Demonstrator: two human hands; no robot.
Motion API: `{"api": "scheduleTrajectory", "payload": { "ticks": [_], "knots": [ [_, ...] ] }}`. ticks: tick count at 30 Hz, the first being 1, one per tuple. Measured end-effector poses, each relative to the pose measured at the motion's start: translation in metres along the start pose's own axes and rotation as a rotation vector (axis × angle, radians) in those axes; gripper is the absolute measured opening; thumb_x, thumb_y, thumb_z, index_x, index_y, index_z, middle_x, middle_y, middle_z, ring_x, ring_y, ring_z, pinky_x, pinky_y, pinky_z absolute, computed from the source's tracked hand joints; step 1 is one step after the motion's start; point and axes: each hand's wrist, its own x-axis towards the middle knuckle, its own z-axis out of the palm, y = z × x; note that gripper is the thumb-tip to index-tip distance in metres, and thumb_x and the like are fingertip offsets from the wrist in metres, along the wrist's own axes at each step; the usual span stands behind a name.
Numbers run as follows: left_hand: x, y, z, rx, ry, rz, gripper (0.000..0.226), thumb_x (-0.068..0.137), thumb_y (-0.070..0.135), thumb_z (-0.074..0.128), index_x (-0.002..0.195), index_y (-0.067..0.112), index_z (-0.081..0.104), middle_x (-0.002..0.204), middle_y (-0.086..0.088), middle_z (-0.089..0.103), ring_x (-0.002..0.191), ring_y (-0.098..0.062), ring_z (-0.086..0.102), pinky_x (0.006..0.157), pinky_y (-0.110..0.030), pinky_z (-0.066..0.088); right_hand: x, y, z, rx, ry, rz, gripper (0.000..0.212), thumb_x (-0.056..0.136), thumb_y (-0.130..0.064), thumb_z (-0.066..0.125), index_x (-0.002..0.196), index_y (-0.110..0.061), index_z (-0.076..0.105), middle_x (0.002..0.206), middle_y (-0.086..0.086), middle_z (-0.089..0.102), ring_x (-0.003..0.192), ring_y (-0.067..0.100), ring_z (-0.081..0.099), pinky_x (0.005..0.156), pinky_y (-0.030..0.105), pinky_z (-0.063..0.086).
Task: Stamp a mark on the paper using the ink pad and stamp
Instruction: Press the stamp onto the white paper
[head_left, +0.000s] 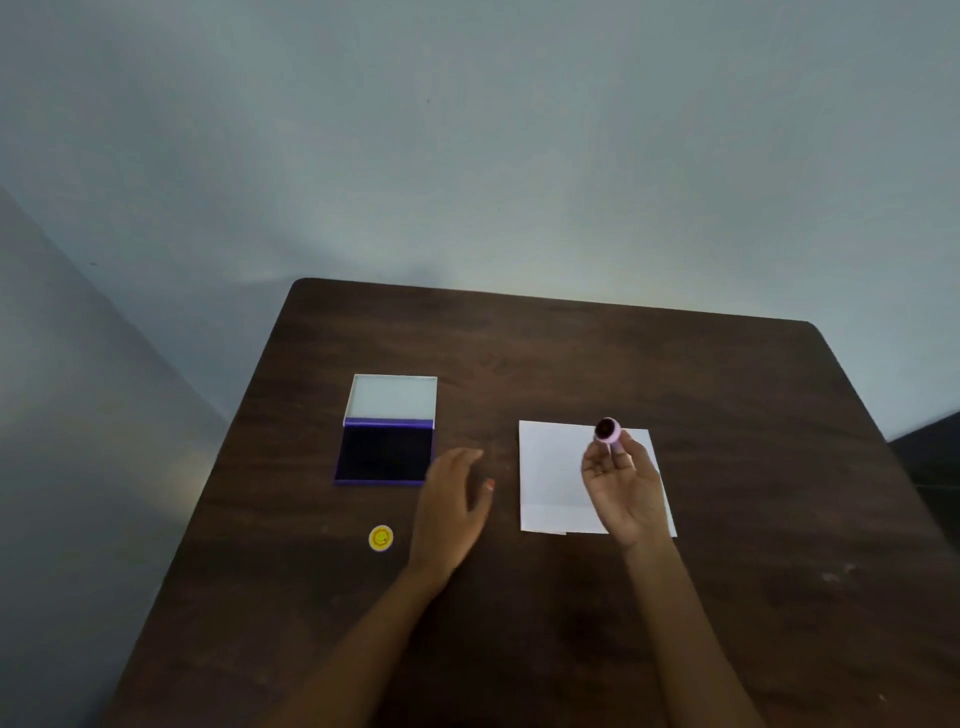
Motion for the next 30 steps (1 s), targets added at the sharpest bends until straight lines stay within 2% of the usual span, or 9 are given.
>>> {"api": "scheduleTrajectory", "payload": {
  "ticks": [5, 8, 11, 14, 18, 20, 23, 27, 30],
  "knots": [
    [0.010, 0.016, 0.050, 0.156, -0.151, -0.022, 0.067, 0.084, 0.049, 0.053, 0.138, 0.018, 0.028, 0.149, -0.004, 0.030, 0.137, -0.021, 0.023, 0.112, -0.033, 0.014, 0.002, -0.023, -0.011, -0.094, 0.017, -0.054, 0.013, 0.089, -0.012, 0.052, 0.090, -0.006, 0.064, 0.093, 0.010, 0.062, 0.080, 0.017, 0.060, 0.062, 0.019, 0.057],
    [0.017, 0.016, 0.064, 0.275, -0.178, -0.011, 0.078, 0.083, 0.058, 0.044, 0.142, 0.019, 0.013, 0.154, -0.004, 0.016, 0.141, -0.020, 0.010, 0.111, -0.032, -0.002, 0.007, -0.022, -0.012, -0.201, 0.058, -0.059, 0.010, 0.089, -0.011, 0.053, 0.089, -0.008, 0.063, 0.094, 0.009, 0.061, 0.080, 0.017, 0.059, 0.062, 0.017, 0.056],
    [0.017, 0.012, 0.070, 0.400, -0.198, 0.007, 0.083, 0.082, 0.065, 0.037, 0.143, 0.020, 0.005, 0.155, -0.003, 0.010, 0.141, -0.020, 0.006, 0.112, -0.036, -0.004, 0.019, -0.017, -0.014, -0.541, 0.105, -0.151, 0.015, 0.089, -0.015, 0.054, 0.081, -0.015, 0.067, 0.095, 0.005, 0.064, 0.090, 0.016, 0.061, 0.083, 0.022, 0.051],
    [0.016, 0.011, 0.072, 0.452, -0.198, 0.022, 0.083, 0.081, 0.066, 0.034, 0.143, 0.019, 0.008, 0.154, -0.003, 0.013, 0.141, -0.021, 0.011, 0.112, -0.038, -0.003, 0.031, -0.011, -0.014, -0.992, 0.114, -0.308, 0.009, 0.085, -0.021, 0.059, 0.083, -0.019, 0.068, 0.097, 0.003, 0.068, 0.097, 0.016, 0.062, 0.091, 0.026, 0.045],
    [0.018, 0.010, 0.073, 0.463, -0.206, 0.021, 0.084, 0.079, 0.068, 0.039, 0.142, 0.017, 0.017, 0.152, -0.005, 0.021, 0.139, -0.023, 0.019, 0.111, -0.040, 0.000, 0.054, -0.001, -0.010, -1.341, 0.133, -0.469, 0.021, 0.078, -0.022, 0.070, 0.096, -0.013, 0.063, 0.099, 0.005, 0.068, 0.084, 0.012, 0.060, 0.070, 0.013, 0.044],
    [0.019, 0.011, 0.073, 0.462, -0.207, 0.024, 0.085, 0.077, 0.067, 0.043, 0.141, 0.015, 0.022, 0.150, -0.007, 0.027, 0.137, -0.025, 0.025, 0.111, -0.043, 0.003, 0.065, 0.006, -0.006, -1.484, 0.098, -0.543, 0.021, 0.078, -0.020, 0.070, 0.096, -0.012, 0.063, 0.100, 0.009, 0.068, 0.081, 0.012, 0.058, 0.068, 0.010, 0.043],
    [0.020, 0.012, 0.072, 0.460, -0.196, 0.036, 0.084, 0.075, 0.066, 0.048, 0.137, 0.013, 0.031, 0.145, -0.010, 0.037, 0.133, -0.028, 0.034, 0.108, -0.047, 0.011, 0.075, 0.017, -0.003, -1.627, 0.016, -0.627, 0.020, 0.080, -0.019, 0.068, 0.097, -0.010, 0.063, 0.102, 0.011, 0.069, 0.084, 0.011, 0.055, 0.069, 0.009, 0.041],
    [0.020, 0.013, 0.072, 0.463, -0.183, 0.049, 0.082, 0.073, 0.067, 0.048, 0.133, 0.011, 0.041, 0.139, -0.011, 0.046, 0.127, -0.030, 0.042, 0.106, -0.050, 0.019, 0.081, 0.027, -0.002, -1.718, -0.046, -0.642, 0.020, 0.082, -0.019, 0.066, 0.099, -0.009, 0.064, 0.106, 0.012, 0.069, 0.087, 0.011, 0.054, 0.080, 0.023, 0.045],
    [0.020, 0.014, 0.071, 0.481, -0.178, 0.058, 0.080, 0.073, 0.067, 0.047, 0.130, 0.011, 0.045, 0.136, -0.011, 0.049, 0.125, -0.030, 0.045, 0.105, -0.051, 0.024, 0.083, 0.031, -0.004, -1.760, -0.061, -0.637, 0.020, 0.084, -0.020, 0.063, 0.101, -0.010, 0.063, 0.109, 0.012, 0.068, 0.094, 0.020, 0.059, 0.084, 0.026, 0.044]
  ]
}}
